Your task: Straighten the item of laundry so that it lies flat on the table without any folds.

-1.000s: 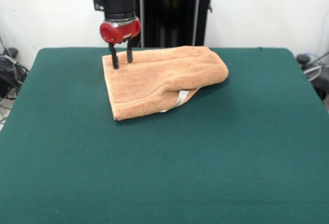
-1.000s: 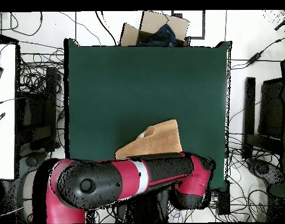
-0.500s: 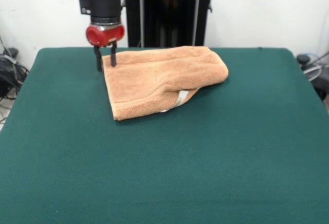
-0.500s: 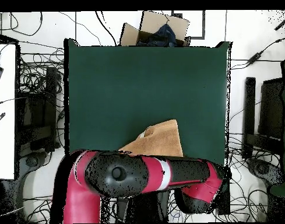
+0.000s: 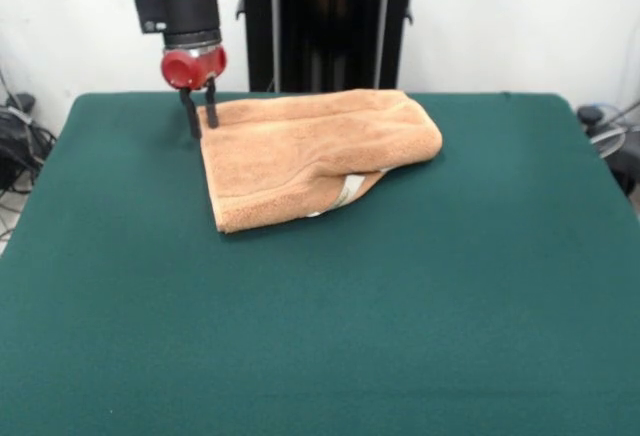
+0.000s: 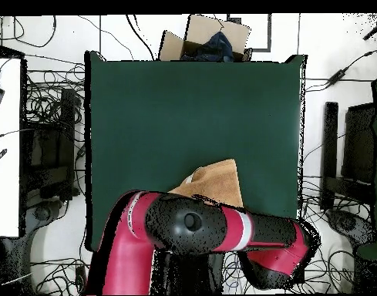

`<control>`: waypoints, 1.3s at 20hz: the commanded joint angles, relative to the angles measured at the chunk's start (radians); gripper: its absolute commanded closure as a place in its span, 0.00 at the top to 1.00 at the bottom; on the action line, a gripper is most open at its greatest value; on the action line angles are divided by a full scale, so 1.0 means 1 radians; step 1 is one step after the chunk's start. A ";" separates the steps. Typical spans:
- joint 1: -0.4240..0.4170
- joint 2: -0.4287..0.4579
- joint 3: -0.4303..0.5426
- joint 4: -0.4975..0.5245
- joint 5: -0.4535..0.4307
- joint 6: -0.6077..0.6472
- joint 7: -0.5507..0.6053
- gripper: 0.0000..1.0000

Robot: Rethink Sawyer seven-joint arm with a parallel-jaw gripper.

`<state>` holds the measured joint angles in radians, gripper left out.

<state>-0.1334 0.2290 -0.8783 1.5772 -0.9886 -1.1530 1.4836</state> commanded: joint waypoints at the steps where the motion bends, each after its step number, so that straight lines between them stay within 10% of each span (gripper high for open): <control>1: -0.073 0.153 0.156 -0.213 0.043 0.063 -0.273 1.00; 26: -0.097 0.152 -0.029 -0.334 -0.017 0.022 -0.634 1.00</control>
<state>-0.2242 0.3147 -0.9498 1.4535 -1.0505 -1.3675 1.1520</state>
